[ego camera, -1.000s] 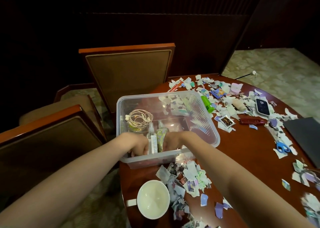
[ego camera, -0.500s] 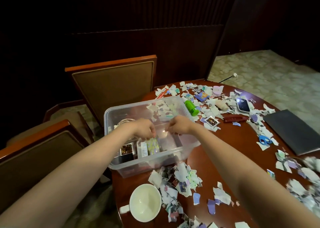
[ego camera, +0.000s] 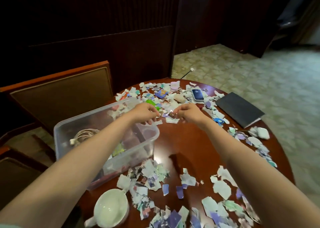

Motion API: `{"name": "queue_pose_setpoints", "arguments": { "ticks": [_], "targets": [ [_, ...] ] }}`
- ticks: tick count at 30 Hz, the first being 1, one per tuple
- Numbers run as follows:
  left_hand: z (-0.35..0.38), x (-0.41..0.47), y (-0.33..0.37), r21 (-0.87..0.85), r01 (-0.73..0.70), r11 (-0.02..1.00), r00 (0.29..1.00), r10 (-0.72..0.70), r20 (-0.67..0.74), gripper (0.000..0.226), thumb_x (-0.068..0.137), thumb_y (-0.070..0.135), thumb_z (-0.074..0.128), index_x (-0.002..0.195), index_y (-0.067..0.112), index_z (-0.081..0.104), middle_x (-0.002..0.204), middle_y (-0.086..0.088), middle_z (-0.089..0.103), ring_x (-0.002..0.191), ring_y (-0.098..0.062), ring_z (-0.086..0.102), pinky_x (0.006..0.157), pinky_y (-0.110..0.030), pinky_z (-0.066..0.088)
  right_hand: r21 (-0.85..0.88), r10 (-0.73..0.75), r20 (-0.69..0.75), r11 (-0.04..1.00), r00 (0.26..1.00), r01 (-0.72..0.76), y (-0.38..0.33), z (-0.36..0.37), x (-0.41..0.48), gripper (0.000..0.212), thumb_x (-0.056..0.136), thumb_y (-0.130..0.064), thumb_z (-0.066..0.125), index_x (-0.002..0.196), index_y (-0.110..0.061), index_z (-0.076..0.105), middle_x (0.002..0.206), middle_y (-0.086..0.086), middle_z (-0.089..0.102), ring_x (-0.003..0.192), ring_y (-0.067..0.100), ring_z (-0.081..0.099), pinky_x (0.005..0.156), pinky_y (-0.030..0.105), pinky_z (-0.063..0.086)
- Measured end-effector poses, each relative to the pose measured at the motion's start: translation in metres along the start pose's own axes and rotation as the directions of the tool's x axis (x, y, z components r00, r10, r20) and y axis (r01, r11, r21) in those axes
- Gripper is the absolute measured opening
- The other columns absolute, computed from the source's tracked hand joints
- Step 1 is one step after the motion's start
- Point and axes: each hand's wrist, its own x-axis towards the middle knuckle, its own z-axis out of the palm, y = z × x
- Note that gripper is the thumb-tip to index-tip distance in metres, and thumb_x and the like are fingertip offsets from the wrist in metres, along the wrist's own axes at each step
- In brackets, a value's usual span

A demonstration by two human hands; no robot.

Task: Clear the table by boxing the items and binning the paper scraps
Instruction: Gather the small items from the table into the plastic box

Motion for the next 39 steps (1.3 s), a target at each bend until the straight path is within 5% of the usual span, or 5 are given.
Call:
{"name": "queue_pose_setpoints", "arguments": {
  "ticks": [7, 19, 24, 31, 39],
  "targets": [
    [0.064, 0.027, 0.050, 0.070, -0.126, 0.990, 0.981, 0.114, 0.156, 0.017, 0.092, 0.007, 0.046, 0.089, 0.015, 0.060, 0.067, 0.004, 0.058, 0.039, 0.003, 0.050, 0.037, -0.009, 0.035, -0.013, 0.134, -0.173, 0.990, 0.976, -0.139, 0.060, -0.058, -0.028, 0.017, 0.094, -0.007, 0.047, 0.087, -0.009, 0.062, 0.070, 0.000, 0.056, 0.059, 0.008, 0.048, 0.051, 0.017, 0.042],
    [0.152, 0.091, 0.094, 0.190, -0.145, 0.971, 0.951, 0.084, 0.296, 0.023, 0.094, 0.017, 0.046, 0.077, 0.026, 0.058, 0.081, 0.002, 0.063, 0.066, -0.007, 0.058, 0.072, -0.026, 0.047, 0.133, 0.405, -0.422, 0.913, 0.811, -0.386, 0.164, -0.142, -0.052, 0.013, 0.093, -0.011, 0.053, 0.092, -0.006, 0.066, 0.077, 0.005, 0.058, 0.060, 0.012, 0.051, 0.048, 0.019, 0.042],
    [0.178, 0.128, 0.107, 0.217, -0.125, 0.968, 0.947, 0.051, 0.318, 0.014, 0.094, 0.014, 0.045, 0.092, 0.019, 0.058, 0.083, 0.001, 0.060, 0.063, -0.009, 0.056, 0.059, -0.022, 0.043, 0.025, 0.403, -0.570, 0.880, 0.716, -0.475, 0.208, -0.162, -0.045, 0.024, 0.093, -0.015, 0.046, 0.099, -0.007, 0.068, 0.100, 0.012, 0.067, 0.077, 0.021, 0.057, 0.062, 0.026, 0.042],
    [0.217, 0.182, 0.114, 0.260, -0.103, 0.960, 0.962, 0.030, 0.272, 0.016, 0.092, 0.013, 0.048, 0.104, 0.017, 0.059, 0.109, -0.008, 0.059, 0.095, -0.025, 0.059, 0.080, -0.033, 0.050, 0.049, 0.448, -0.659, 0.827, 0.604, -0.560, 0.257, -0.186, -0.022, 0.024, 0.091, -0.009, 0.046, 0.108, -0.009, 0.063, 0.116, 0.010, 0.062, 0.104, 0.027, 0.057, 0.071, 0.025, 0.037],
    [0.257, 0.234, 0.116, 0.334, -0.074, 0.940, 0.986, 0.018, 0.168, 0.041, 0.092, 0.016, 0.051, 0.132, 0.018, 0.046, 0.130, -0.015, 0.048, 0.102, -0.026, 0.054, 0.079, -0.028, 0.040, 0.080, 0.466, -0.670, 0.819, 0.577, -0.569, 0.287, -0.215, 0.018, 0.042, 0.090, -0.021, 0.056, 0.130, -0.011, 0.046, 0.135, 0.011, 0.045, 0.119, 0.028, 0.049, 0.089, 0.033, 0.042]
  ]
}}
